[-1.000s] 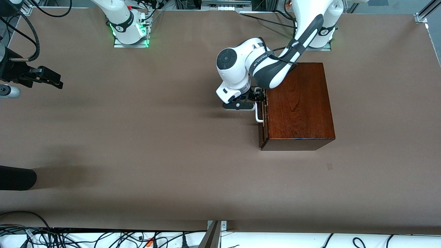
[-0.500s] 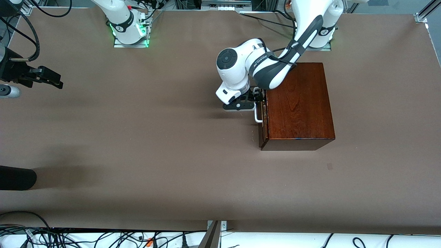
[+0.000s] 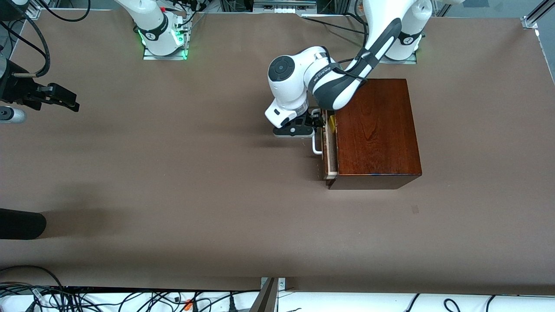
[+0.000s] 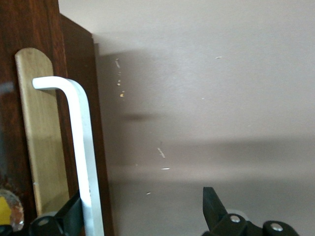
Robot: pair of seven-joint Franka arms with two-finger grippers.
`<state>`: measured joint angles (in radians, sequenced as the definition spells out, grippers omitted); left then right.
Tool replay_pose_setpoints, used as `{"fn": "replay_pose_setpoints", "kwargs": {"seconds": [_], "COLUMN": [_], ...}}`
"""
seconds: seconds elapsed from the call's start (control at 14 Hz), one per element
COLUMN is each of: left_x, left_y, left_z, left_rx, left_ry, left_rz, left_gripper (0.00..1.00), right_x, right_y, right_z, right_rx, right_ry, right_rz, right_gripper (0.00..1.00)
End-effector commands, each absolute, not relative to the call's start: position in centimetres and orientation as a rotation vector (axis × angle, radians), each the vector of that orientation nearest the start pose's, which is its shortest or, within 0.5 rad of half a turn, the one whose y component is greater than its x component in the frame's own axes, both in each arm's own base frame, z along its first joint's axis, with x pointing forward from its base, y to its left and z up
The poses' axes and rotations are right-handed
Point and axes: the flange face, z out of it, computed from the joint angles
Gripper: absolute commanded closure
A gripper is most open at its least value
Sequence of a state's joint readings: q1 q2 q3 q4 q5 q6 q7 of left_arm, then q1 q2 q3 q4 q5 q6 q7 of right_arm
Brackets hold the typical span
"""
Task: Open drawer, take yellow block, close drawer
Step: 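Pull the drawer open by its handle with the left gripper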
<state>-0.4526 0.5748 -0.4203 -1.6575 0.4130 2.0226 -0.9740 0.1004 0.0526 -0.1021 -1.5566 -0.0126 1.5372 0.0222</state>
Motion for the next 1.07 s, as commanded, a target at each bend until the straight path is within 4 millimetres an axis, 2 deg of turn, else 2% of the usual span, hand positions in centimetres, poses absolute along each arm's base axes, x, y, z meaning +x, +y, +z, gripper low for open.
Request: {"fn": "replay_pose_setpoints", "kwargs": {"seconds": [0.0,0.07,0.21,0.43,1.0], "left_x": [46.9,46.8,46.7,47.2,48.6], "left_y": [-50.1,-50.4,-51.4,-52.0,-52.6], "left_z": [28.5,27.9,28.2,28.5,30.9], "left_rx": [-2.989,-2.988,-3.004,-3.022,-3.062], "left_ry": [0.097,0.085,0.07,0.06,0.051], "left_rz": [-0.055,-0.045,-0.059,-0.062,-0.096], "left_gripper": [0.0,0.0,0.0,0.0,0.0], "right_x": [56.1,56.1,56.1,56.1,56.1], "right_y": [-0.1,-0.1,-0.1,-0.1,-0.1], "right_z": [60.1,60.1,60.1,60.1,60.1], "right_rx": [-3.142,-3.142,-3.142,-3.142,-3.142], "right_ry": [0.024,0.024,0.024,0.027,0.024], "right_rz": [0.113,0.115,0.115,0.115,0.115], "right_gripper": [0.0,0.0,0.0,0.0,0.0]}}
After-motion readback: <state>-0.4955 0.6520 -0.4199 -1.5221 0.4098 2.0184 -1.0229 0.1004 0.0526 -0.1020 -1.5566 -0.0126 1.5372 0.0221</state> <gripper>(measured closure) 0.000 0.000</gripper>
